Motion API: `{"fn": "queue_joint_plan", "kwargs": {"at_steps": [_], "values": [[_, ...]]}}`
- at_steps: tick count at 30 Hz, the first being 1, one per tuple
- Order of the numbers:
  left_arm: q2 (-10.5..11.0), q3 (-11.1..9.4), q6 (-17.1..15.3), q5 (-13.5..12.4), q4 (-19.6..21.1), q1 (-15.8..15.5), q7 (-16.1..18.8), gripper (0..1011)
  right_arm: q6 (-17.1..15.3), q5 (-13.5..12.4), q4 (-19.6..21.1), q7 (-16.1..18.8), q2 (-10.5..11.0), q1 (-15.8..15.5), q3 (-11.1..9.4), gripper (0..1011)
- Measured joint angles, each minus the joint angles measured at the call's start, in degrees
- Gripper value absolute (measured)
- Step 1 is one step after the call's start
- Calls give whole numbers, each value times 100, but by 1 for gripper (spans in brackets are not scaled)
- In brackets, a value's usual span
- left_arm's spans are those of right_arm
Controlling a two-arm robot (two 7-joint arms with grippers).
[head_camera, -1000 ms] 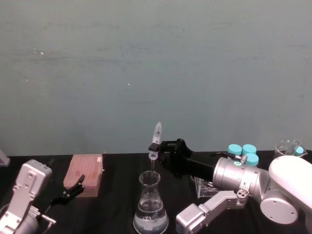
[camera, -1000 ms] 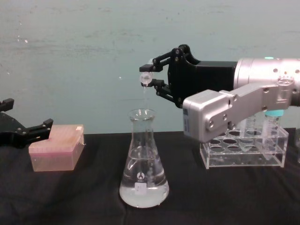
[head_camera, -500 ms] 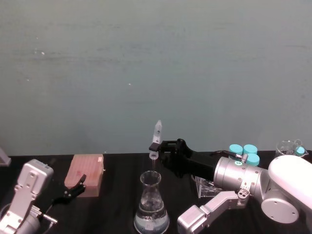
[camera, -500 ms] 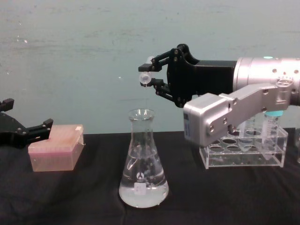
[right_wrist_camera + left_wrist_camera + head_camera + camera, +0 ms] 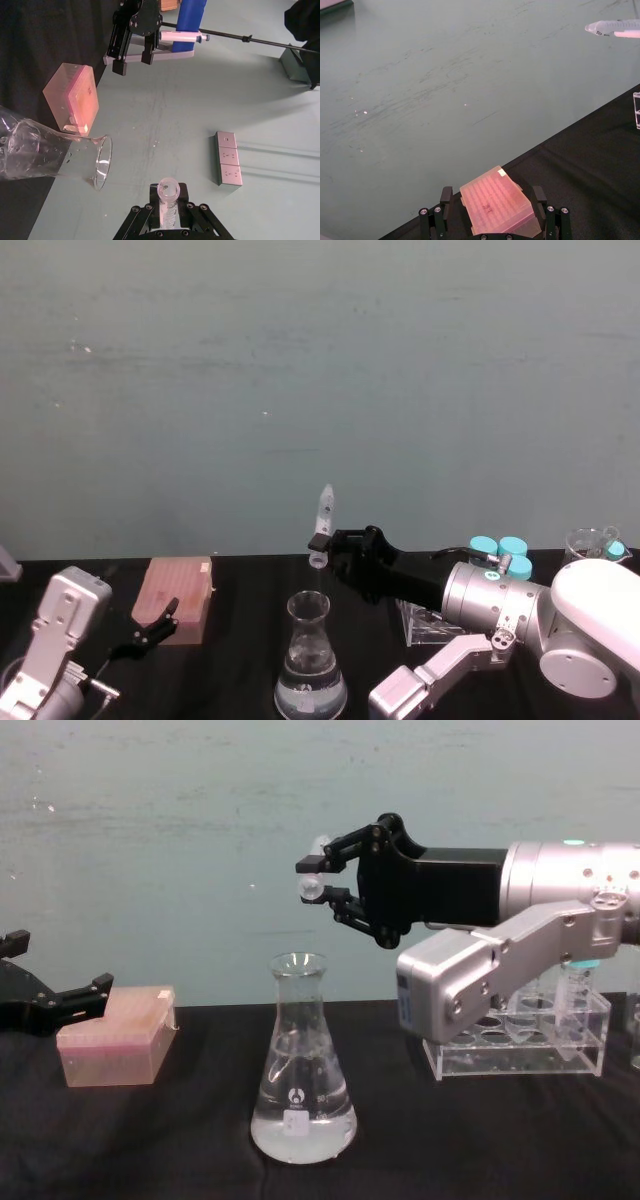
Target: Pour the liquid from the test tube into the beaker using one hand.
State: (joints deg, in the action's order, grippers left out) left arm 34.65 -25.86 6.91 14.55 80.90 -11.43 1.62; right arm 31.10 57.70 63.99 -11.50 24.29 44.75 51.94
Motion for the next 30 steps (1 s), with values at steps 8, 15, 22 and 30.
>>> {"fn": "queue_joint_plan", "kwargs": {"at_steps": [8, 15, 22, 30], "values": [[0, 0, 0, 0, 0, 0, 0, 1000, -6, 68, -38, -90, -1, 48, 69, 202], [0, 0, 0, 0, 0, 0, 0, 1000, -18, 29, -57, -101, -19, 65, 87, 202], [0, 0, 0, 0, 0, 0, 0, 1000, -78, -742, 117, 411, -63, -156, -248, 201], [0, 0, 0, 0, 0, 0, 0, 1000, -261, -1791, 441, 1006, -72, -541, -764, 201]]}}
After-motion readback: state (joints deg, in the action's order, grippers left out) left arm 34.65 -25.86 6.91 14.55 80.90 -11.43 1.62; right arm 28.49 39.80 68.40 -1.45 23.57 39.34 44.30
